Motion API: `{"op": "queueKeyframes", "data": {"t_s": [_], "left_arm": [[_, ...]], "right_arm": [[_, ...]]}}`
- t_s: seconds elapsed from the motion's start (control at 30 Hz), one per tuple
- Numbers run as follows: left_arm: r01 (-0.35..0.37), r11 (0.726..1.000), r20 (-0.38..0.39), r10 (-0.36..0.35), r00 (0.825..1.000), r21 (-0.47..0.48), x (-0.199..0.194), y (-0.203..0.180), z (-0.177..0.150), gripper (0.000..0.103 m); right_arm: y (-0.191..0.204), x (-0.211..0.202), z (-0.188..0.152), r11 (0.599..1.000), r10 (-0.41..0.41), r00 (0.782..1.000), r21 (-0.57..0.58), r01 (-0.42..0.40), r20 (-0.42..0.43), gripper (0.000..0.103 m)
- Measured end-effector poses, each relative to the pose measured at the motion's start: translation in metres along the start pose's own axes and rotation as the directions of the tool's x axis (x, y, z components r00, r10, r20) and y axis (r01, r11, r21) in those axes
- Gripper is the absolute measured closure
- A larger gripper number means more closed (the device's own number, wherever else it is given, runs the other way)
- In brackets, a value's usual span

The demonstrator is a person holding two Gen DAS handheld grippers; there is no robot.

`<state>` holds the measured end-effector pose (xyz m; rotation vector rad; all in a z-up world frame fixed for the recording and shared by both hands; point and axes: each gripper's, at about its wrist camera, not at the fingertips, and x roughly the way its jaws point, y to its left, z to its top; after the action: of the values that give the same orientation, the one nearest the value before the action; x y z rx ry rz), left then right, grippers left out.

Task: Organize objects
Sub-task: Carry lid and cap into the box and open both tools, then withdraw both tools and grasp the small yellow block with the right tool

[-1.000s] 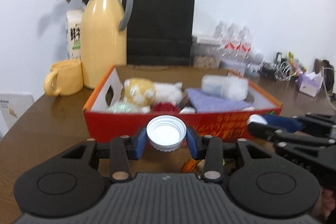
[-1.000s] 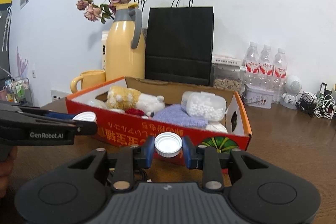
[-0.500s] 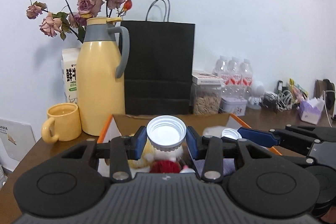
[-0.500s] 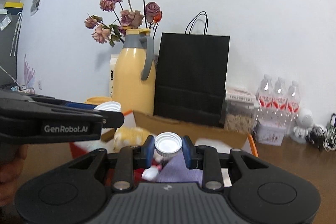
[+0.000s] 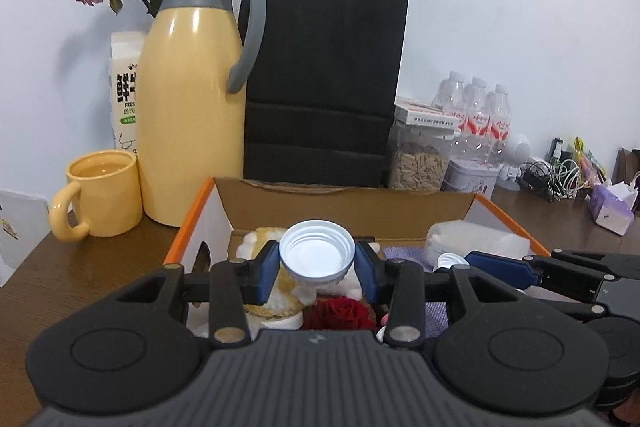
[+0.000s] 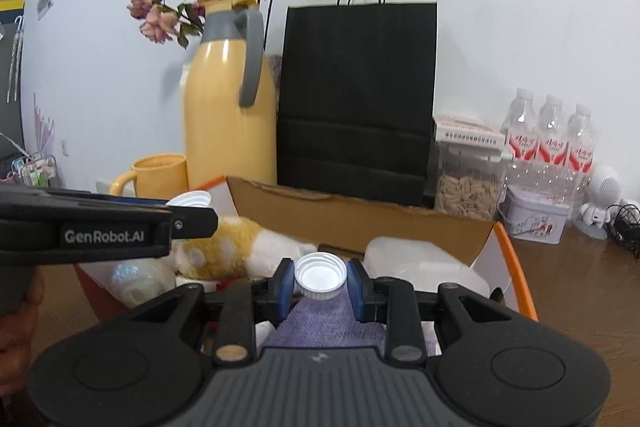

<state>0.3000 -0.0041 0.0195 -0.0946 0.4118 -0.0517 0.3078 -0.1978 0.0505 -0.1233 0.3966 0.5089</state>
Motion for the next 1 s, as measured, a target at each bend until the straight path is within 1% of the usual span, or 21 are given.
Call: {"op": "queueKeyframes", "data": {"t_s": [0.07, 0.1, 0.13, 0.17, 0.23, 0.27, 0.3, 0.33, 0.37, 0.4, 0.57, 0.83, 1.0], "left_arm": [[-0.003, 1.000, -0.006, 0.003, 1.000, 0.003, 0.000, 0.000, -0.002, 0.061], [-0.004, 1.000, -0.004, 0.004, 1.000, 0.007, -0.001, 0.000, -0.003, 0.056], [-0.004, 1.000, 0.001, 0.004, 1.000, 0.009, -0.002, 0.000, -0.003, 0.049], [-0.005, 1.000, 0.008, 0.005, 1.000, 0.010, -0.004, 0.000, -0.003, 0.043], [-0.012, 1.000, 0.033, 0.011, 0.999, 0.013, -0.008, -0.001, -0.002, 0.021], [-0.015, 1.000, 0.044, 0.014, 0.999, 0.013, -0.009, -0.001, -0.002, 0.016], [-0.020, 1.000, 0.052, 0.019, 0.998, 0.011, -0.011, -0.001, -0.001, 0.007], [-0.026, 1.000, 0.063, 0.026, 0.998, 0.007, -0.012, 0.000, -0.001, 0.002], [-0.028, 1.000, 0.072, 0.028, 0.997, 0.004, -0.014, 0.000, -0.001, 0.001], [-0.028, 1.000, 0.074, 0.028, 0.997, 0.002, -0.014, 0.000, 0.000, 0.000], [-0.032, 0.999, 0.075, 0.032, 0.997, -0.005, -0.016, -0.001, 0.000, 0.000], [-0.031, 0.999, 0.087, 0.031, 0.996, -0.009, -0.027, 0.000, -0.004, 0.000], [-0.042, 0.999, 0.082, 0.043, 0.996, -0.012, -0.041, 0.006, -0.014, 0.000]], "right_arm": [[0.001, 0.001, -0.002, 1.000, 0.000, 1.000, -0.006, 0.000, -0.010, 0.075], [0.002, 0.000, -0.003, 1.000, -0.001, 1.000, -0.007, 0.001, -0.009, 0.076], [0.003, -0.001, -0.003, 1.000, -0.002, 1.000, -0.008, 0.002, -0.006, 0.076], [0.004, -0.003, -0.004, 1.000, -0.004, 1.000, -0.011, 0.004, -0.003, 0.074], [0.004, -0.007, -0.004, 1.000, -0.011, 1.000, -0.013, 0.011, 0.004, 0.062], [0.004, -0.008, -0.004, 1.000, -0.016, 1.000, -0.014, 0.017, 0.007, 0.051], [0.004, -0.009, -0.004, 1.000, -0.021, 1.000, -0.013, 0.022, 0.010, 0.040], [0.004, -0.010, -0.005, 1.000, -0.025, 1.000, -0.013, 0.025, 0.012, 0.035], [0.004, -0.011, -0.005, 0.999, -0.032, 0.999, -0.012, 0.032, 0.014, 0.023], [0.004, -0.013, -0.005, 0.999, -0.039, 0.999, -0.011, 0.039, 0.020, 0.014], [0.003, -0.022, -0.004, 0.999, -0.044, 0.998, -0.001, 0.044, 0.050, 0.000], [0.006, -0.040, -0.009, 0.999, -0.036, 0.997, -0.012, 0.037, 0.070, 0.000], [0.013, -0.058, -0.020, 0.999, -0.023, 0.998, -0.041, 0.026, 0.065, 0.000]]}}
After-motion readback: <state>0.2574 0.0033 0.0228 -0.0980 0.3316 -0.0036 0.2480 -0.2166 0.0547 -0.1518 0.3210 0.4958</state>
